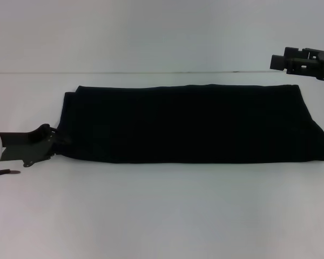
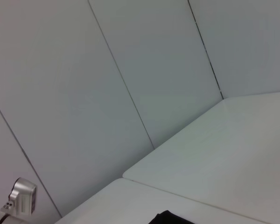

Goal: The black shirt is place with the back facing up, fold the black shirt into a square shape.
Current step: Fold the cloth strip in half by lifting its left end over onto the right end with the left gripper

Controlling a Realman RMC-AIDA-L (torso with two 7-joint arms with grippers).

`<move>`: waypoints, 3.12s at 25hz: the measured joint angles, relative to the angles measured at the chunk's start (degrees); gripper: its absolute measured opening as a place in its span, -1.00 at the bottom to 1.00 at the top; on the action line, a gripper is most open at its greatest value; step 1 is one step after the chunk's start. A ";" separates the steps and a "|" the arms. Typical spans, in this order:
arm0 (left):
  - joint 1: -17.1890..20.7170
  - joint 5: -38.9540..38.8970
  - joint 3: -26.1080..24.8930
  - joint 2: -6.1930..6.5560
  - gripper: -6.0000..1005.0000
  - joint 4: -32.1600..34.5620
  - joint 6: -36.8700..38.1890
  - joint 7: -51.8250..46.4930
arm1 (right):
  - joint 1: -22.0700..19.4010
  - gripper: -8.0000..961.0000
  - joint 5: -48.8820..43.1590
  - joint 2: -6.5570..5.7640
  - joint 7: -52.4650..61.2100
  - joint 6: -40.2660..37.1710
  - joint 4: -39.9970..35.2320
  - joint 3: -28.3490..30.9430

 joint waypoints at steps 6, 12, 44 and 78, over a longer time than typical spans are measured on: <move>0.13 0.39 0.06 0.09 -0.26 0.64 -0.67 1.72 | -0.04 0.93 0.21 0.00 0.06 -0.08 -0.03 0.00; 0.73 1.94 0.06 0.15 -0.82 1.72 -0.90 5.79 | -0.13 0.93 0.22 0.00 0.81 -0.08 -0.03 -0.27; 2.21 7.31 -1.57 4.11 -0.83 21.67 18.57 13.13 | 2.99 0.93 2.17 2.63 1.81 8.16 -0.19 -0.40; -8.85 -47.05 16.31 -9.58 -0.18 -23.19 13.11 47.39 | -1.58 0.90 -5.95 -1.51 11.27 10.39 -2.92 -7.97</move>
